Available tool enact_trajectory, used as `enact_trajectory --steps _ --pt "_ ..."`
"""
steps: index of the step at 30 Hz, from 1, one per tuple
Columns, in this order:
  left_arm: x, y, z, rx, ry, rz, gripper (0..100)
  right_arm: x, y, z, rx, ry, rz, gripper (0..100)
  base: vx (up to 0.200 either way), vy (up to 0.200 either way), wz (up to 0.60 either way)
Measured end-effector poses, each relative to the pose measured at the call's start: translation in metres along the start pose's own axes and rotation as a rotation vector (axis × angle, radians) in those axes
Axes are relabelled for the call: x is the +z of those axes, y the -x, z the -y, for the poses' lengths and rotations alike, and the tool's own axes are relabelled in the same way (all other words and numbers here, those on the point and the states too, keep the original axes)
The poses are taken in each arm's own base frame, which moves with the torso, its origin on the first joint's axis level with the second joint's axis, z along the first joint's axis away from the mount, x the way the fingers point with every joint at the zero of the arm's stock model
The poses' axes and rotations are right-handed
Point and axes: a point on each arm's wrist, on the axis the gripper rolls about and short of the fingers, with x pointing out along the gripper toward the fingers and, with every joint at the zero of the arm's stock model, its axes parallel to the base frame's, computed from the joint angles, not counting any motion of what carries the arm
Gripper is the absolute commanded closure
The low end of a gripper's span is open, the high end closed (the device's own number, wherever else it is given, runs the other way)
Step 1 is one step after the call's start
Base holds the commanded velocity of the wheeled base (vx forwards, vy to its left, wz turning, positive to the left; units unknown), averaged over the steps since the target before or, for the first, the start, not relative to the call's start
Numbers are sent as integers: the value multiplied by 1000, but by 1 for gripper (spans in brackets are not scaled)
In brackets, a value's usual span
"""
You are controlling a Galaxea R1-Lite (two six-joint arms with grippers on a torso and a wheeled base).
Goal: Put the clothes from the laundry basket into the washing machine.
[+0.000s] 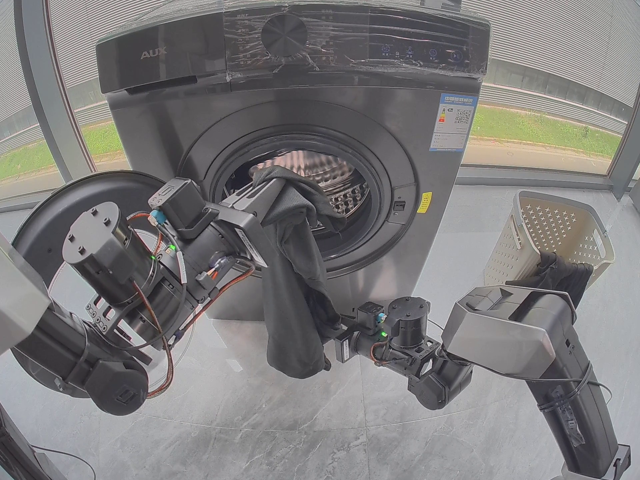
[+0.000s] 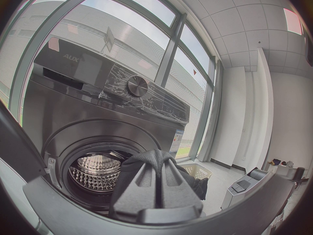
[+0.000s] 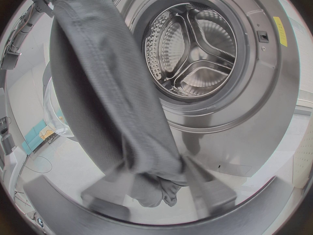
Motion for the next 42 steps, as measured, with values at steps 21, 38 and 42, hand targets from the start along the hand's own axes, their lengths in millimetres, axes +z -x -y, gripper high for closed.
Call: enact_trajectory --steps 21,38,42 --pt "-5 8 -15 59 -8 -33 100 32 68 11 -89 -4 2 100 0 0 0" --pt "-61 46 -44 186 8 -302 0 97 130 22 -161 7 132 100 0 0 0" --pt "-75 49 -48 201 12 -355 0 103 132 22 -161 10 147 100 0 0 0"
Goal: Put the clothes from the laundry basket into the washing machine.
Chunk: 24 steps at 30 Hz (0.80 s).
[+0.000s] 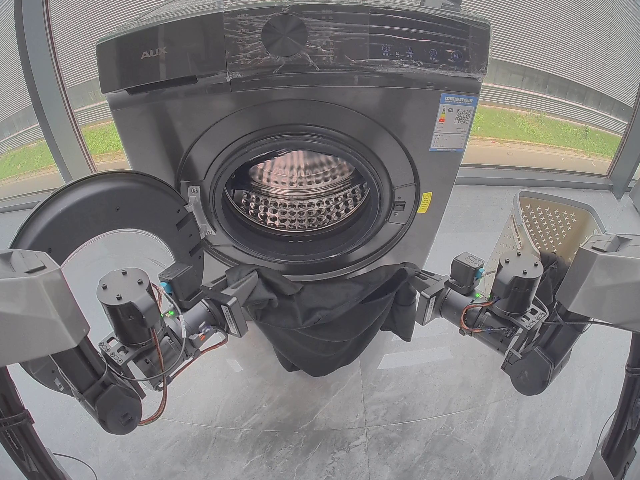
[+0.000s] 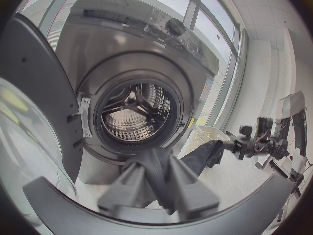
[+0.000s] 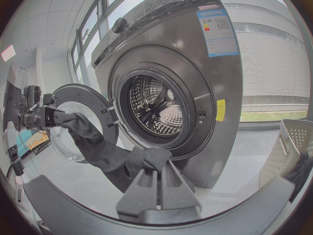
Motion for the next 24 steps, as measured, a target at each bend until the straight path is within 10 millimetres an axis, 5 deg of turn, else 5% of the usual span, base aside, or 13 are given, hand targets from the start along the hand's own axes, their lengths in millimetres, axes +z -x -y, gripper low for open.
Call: enact_trajectory --steps 24 --pt "-55 -5 3 -4 -23 -203 0 23 3 -4 11 10 75 100 0 0 0"
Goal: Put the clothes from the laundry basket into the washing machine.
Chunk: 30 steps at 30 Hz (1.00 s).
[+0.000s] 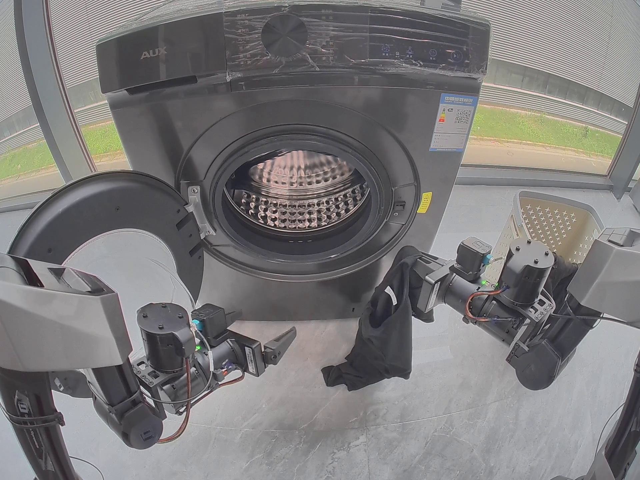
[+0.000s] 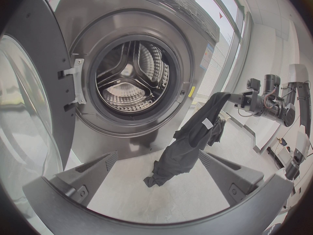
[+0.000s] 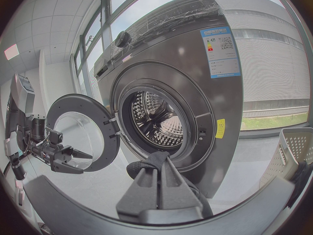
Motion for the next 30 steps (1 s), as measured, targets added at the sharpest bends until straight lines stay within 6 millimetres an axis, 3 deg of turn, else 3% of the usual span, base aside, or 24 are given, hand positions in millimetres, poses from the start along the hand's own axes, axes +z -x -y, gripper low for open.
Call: enact_trajectory --steps 15,30 --pt "-29 -18 11 -154 -95 -93 0 16 -8 -4 13 4 57 100 0 0 0" --pt "-44 -35 7 -154 -112 -115 0 22 -28 -36 100 -63 74 100 0 0 0"
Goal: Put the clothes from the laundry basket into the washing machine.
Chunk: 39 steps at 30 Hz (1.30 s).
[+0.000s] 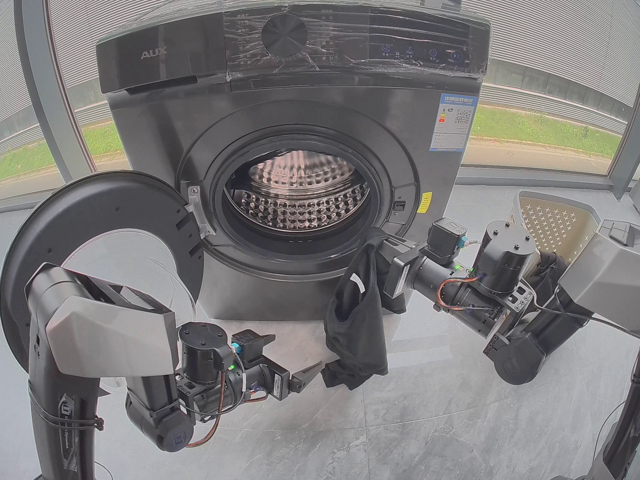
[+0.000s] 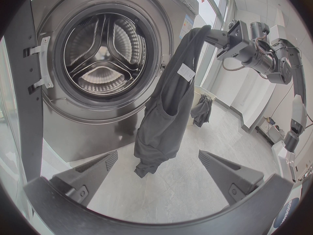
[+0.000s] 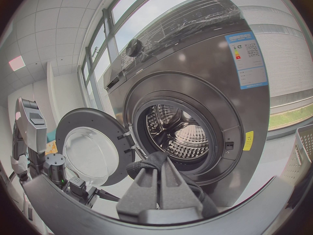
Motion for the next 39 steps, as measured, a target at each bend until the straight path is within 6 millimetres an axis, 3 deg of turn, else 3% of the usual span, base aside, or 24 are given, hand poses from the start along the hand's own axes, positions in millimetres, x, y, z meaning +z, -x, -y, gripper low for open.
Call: enact_trajectory --steps 29,30,39 --pt "-6 -54 -24 -27 -38 89 0 4 -5 -43 91 -9 17 100 0 0 0" --pt "-7 -55 -26 -23 -44 92 100 4 -5 -44 93 -9 18 100 0 0 0" --pt "-14 -65 -34 -7 -46 95 100 5 -4 -46 98 -7 25 100 0 0 0"
